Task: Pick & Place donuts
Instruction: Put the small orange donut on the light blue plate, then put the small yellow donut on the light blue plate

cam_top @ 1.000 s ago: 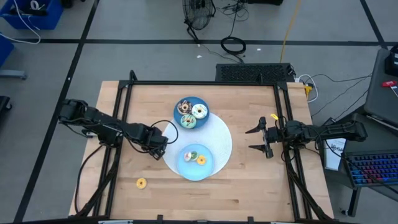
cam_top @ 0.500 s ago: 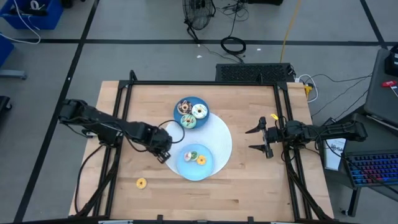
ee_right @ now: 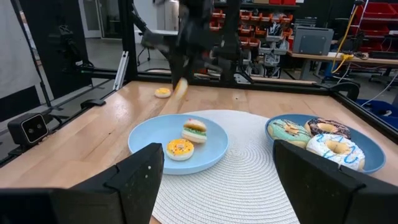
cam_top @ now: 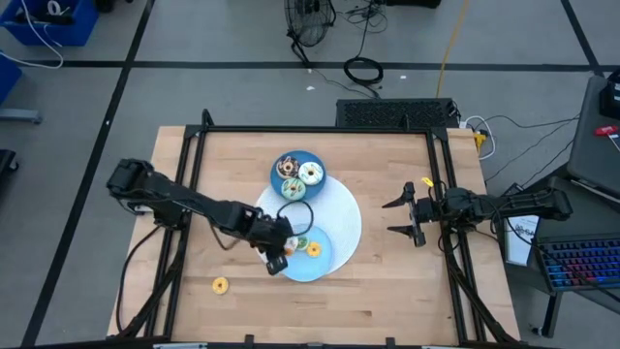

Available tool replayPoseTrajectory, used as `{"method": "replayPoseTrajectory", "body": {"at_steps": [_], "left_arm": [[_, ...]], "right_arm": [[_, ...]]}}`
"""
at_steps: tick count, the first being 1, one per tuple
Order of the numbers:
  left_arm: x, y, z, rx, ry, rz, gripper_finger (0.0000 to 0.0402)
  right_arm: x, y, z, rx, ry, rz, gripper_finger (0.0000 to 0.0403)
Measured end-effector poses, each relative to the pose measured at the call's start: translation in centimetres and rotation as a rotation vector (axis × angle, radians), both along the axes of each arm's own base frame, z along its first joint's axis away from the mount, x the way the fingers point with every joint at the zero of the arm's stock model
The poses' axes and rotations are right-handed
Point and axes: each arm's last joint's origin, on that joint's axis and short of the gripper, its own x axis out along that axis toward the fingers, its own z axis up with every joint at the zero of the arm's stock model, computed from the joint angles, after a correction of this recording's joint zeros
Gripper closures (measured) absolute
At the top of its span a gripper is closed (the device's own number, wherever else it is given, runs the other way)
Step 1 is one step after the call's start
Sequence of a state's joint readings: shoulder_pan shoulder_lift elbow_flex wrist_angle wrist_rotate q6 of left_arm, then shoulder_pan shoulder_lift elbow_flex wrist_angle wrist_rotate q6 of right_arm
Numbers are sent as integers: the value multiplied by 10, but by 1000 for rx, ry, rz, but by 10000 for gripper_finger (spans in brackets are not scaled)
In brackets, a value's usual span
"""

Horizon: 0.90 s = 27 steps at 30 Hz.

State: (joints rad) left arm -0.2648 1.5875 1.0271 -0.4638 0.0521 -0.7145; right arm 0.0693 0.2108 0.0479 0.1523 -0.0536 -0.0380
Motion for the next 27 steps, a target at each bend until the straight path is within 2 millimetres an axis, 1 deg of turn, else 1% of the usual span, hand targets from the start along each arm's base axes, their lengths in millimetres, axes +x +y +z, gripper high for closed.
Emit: {"method": "replayPoseTrajectory", "body": {"at_steps": [4, 7, 9, 12, 18, 21, 24, 27], "left_arm": [[8, -5, -25, -71, 95, -34, 387], [11, -6, -36, -107, 143, -20, 358], [12, -7, -40, -107, 154, -16, 331], [12, -6, -41, -103, 156, -11, 295], [14, 3, -39, -64, 134, 49, 228], [15, 6, -39, -59, 134, 34, 195], [14, 9, -38, -109, 155, 8, 169], [4, 13, -31, -153, 225, 36, 153]], "right_arm": [[0, 0, 0, 0, 0, 0, 115], [0, 0, 0, 0, 0, 0, 114], [0, 0, 0, 0, 0, 0, 115], [0, 0, 0, 0, 1, 0, 115], [0, 0, 0, 0, 0, 0, 115], [0, 0, 0, 0, 0, 0, 114], [0, 0, 0, 0, 0, 0, 115], [0, 0, 0, 0, 0, 0, 115]]}}
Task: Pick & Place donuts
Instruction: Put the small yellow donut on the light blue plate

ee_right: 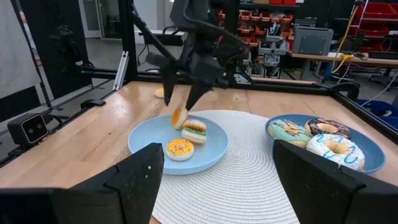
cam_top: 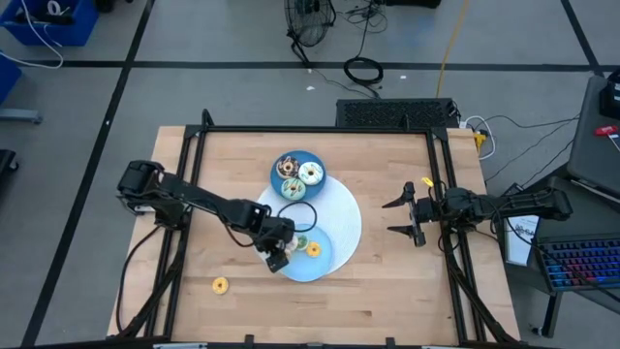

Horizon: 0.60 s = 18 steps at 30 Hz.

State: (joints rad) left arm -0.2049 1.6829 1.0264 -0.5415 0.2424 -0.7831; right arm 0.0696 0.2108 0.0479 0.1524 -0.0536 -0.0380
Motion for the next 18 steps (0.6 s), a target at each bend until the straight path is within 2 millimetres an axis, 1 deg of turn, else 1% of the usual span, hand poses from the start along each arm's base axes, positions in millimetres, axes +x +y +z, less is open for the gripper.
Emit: {"method": "replayPoseTrajectory", "body": {"at_steps": [2, 4, 7, 10, 13, 15, 18], "left_arm": [[-10, 2, 8, 35, 43, 32, 147], [-19, 4, 16, 110, 65, 77, 144], [-33, -1, 30, 187, 71, 180, 143], [-46, -17, 35, 170, 113, 261, 145], [-56, -40, 36, 146, 130, 260, 149], [-63, -54, 34, 139, 141, 256, 152], [-71, -71, 28, 126, 186, 309, 157]], "right_arm": [[0, 0, 0, 0, 0, 0, 115], [0, 0, 0, 0, 0, 0, 116], [0, 0, 0, 0, 0, 0, 116], [0, 0, 0, 0, 0, 0, 115], [0, 0, 0, 0, 0, 0, 115], [0, 0, 0, 0, 0, 0, 116], [0, 0, 0, 0, 0, 0, 118]]}}
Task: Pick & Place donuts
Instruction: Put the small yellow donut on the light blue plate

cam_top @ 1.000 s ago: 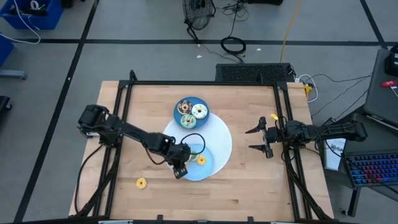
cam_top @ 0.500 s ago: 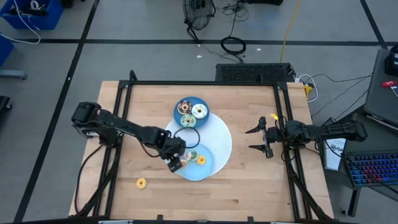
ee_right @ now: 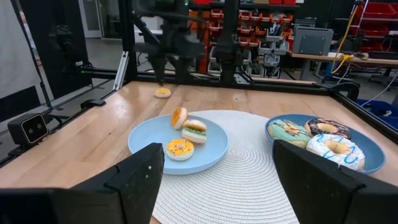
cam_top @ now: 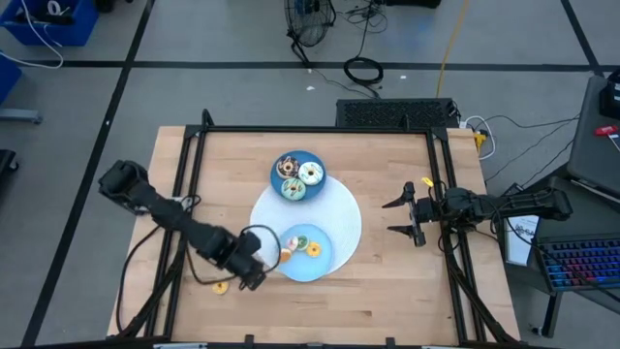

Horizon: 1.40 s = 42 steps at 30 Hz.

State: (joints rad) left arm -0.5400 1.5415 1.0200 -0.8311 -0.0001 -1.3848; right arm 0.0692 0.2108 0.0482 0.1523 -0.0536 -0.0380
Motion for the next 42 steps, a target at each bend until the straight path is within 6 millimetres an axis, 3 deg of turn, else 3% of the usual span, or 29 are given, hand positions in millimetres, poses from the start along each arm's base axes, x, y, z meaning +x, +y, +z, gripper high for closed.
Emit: {"method": "replayPoseTrajectory", "body": {"at_steps": [9, 15, 24, 42], "left_arm": [[-23, -44, -18, -94, 162, 164, 167], [-39, -57, -29, -29, 249, 230, 167], [-45, -62, -39, 19, 316, 225, 167], [-46, -59, -40, 57, 301, 261, 167]], "right_arm": [[0, 0, 0, 0, 0, 0, 119], [0, 0, 0, 0, 1, 0, 119], [0, 0, 0, 0, 3, 0, 119], [0, 0, 0, 0, 2, 0, 119]]}}
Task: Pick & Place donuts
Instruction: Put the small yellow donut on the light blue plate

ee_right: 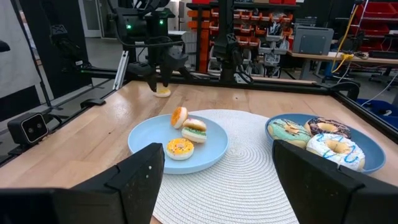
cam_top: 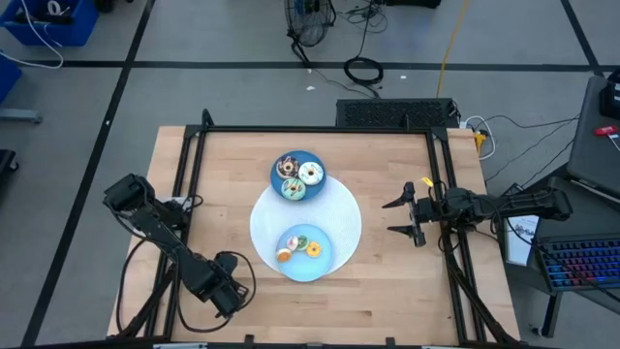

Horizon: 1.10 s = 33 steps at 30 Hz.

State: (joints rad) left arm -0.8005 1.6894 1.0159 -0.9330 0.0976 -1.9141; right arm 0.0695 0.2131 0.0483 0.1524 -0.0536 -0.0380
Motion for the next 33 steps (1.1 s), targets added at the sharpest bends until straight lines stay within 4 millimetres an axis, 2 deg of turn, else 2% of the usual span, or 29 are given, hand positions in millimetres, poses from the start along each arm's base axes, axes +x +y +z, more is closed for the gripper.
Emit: {"method": "replayPoseTrajectory", "body": {"at_steps": [15, 23, 29, 33], "left_arm": [[-2, -1, -2, 11, 8, -15, 167], [1, -6, -23, 14, 79, -73, 167], [6, -4, -24, -19, 80, -135, 167], [10, -1, -21, -61, 74, -161, 189]], "right_arm": [[0, 0, 0, 0, 0, 0, 119], [0, 0, 0, 0, 0, 0, 119], [0, 0, 0, 0, 0, 0, 119], [0, 0, 0, 0, 0, 0, 119]]}}
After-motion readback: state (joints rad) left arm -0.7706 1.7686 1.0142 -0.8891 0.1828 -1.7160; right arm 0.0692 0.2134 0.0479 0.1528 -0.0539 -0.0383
